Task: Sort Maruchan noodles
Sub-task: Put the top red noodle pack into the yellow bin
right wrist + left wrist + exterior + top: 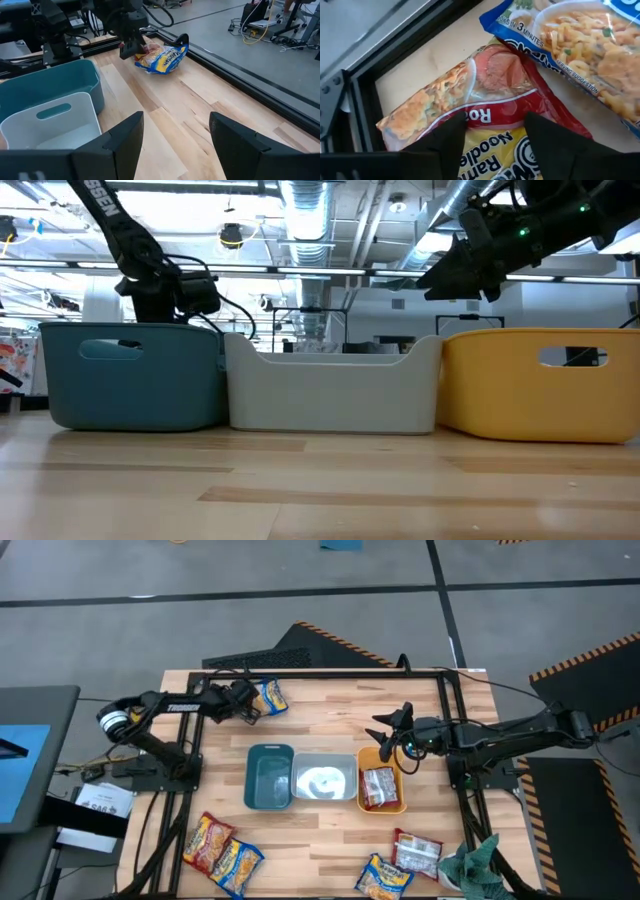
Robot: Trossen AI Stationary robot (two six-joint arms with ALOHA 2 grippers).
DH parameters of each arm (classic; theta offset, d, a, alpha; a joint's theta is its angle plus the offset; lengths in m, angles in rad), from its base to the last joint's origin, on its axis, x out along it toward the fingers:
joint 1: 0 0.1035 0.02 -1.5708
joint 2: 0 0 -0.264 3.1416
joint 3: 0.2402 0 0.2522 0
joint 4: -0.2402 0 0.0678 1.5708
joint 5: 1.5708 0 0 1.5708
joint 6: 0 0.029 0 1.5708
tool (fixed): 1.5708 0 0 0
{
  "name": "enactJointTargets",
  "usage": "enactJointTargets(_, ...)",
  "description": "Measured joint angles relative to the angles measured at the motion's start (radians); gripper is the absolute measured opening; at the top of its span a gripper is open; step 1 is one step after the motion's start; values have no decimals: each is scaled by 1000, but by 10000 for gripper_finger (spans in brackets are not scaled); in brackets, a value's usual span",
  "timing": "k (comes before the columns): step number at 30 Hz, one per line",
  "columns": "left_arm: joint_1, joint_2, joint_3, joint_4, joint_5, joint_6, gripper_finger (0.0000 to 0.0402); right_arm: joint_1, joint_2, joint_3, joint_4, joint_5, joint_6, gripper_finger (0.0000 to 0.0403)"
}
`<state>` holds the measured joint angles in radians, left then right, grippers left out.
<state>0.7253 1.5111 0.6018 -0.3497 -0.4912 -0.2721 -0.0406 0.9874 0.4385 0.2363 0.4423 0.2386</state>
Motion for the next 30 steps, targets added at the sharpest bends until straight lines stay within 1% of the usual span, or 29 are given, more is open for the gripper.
enactJointTargets(3,-22,4,-2,-8,-34,-2,140,0,0,0,0,0,0,249)
enactJointTargets(5,-32,4,-4,-15,-55,5,94,0,0,0,-1,0,0,249)
enactJointTargets(7,-46,4,-5,-18,-81,17,39,0,0,0,-1,0,0,249)
enactJointTargets(8,-52,4,-6,-18,-92,21,22,0,0,0,-1,0,0,249)
enactJointTargets(9,-58,3,-6,-19,-102,27,14,0,0,0,-1,0,0,249)
enactJointTargets(12,-75,-27,-13,-44,-120,48,5,0,0,0,-6,0,0,249)
enactJointTargets(14,-85,-78,-17,-65,-103,59,2,0,0,0,-6,0,0,249)
enactJointTargets(18,-102,-242,-21,-136,-62,71,1,0,0,0,-6,0,0,249)
enactJointTargets(22,-127,-423,-14,-192,-98,71,1,0,0,0,-6,0,0,249)
enactJointTargets(24,-144,-509,-15,-217,-100,71,1,0,0,0,-5,0,0,249)
enactJointTargets(27,-181,-619,-15,-199,-97,70,1,0,0,0,-1,0,4,249)
enactJointTargets(30,-235,-691,-15,-127,-32,84,1,0,0,0,21,0,7,249)
